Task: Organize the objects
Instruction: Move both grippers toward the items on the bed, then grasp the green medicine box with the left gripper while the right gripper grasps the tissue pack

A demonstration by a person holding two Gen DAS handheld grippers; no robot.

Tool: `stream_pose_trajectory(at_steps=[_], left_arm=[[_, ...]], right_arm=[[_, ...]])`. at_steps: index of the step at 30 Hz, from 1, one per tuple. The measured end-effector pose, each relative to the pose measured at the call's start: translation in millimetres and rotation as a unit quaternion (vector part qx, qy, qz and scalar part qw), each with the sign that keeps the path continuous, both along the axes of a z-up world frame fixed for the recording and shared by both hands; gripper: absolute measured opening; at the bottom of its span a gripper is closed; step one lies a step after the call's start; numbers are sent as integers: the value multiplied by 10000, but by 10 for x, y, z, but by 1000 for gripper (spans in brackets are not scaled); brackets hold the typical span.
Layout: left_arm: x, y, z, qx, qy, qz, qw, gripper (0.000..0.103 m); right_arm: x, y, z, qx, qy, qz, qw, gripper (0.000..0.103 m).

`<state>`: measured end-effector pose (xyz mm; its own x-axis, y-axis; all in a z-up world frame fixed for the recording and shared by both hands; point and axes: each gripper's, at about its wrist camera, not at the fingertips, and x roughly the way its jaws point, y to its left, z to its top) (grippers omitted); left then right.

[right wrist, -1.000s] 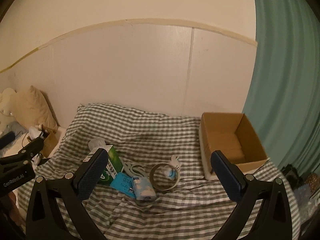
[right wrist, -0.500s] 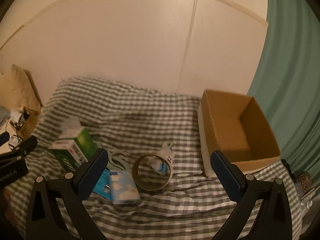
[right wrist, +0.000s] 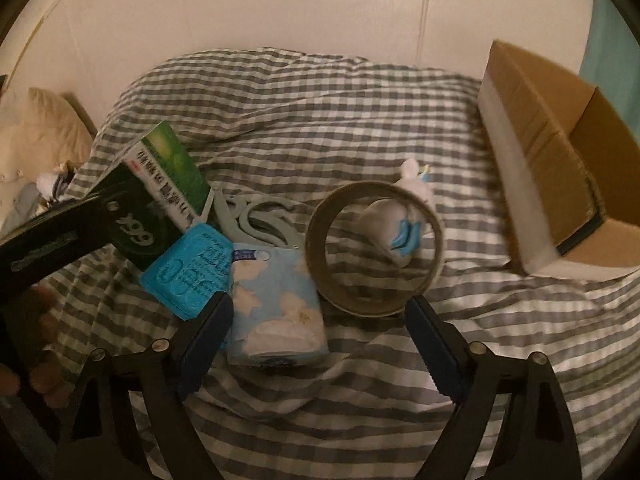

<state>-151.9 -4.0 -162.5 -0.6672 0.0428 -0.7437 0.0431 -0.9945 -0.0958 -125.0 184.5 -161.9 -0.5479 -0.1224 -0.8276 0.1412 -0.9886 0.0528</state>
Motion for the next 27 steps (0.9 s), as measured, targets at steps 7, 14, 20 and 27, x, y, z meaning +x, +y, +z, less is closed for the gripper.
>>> stream_pose_trajectory(at_steps=[7, 14, 20, 27], left_arm=[[-34, 144, 76, 459, -9, -165, 9988, 103], [-225, 286, 73, 253, -188, 354, 9989, 103], [-328, 121, -122, 38, -463, 532, 9975, 103], [-95, -9, -46, 41, -187, 103, 9998, 98]], right_arm=[[31, -65, -82, -93, -120, 245, 9996, 68], [77, -171, -47, 1, -3, 360, 9994, 38], [99, -174, -42, -16, 27, 416, 9991, 23], [99, -126, -29, -264, 60, 403, 9988, 13]])
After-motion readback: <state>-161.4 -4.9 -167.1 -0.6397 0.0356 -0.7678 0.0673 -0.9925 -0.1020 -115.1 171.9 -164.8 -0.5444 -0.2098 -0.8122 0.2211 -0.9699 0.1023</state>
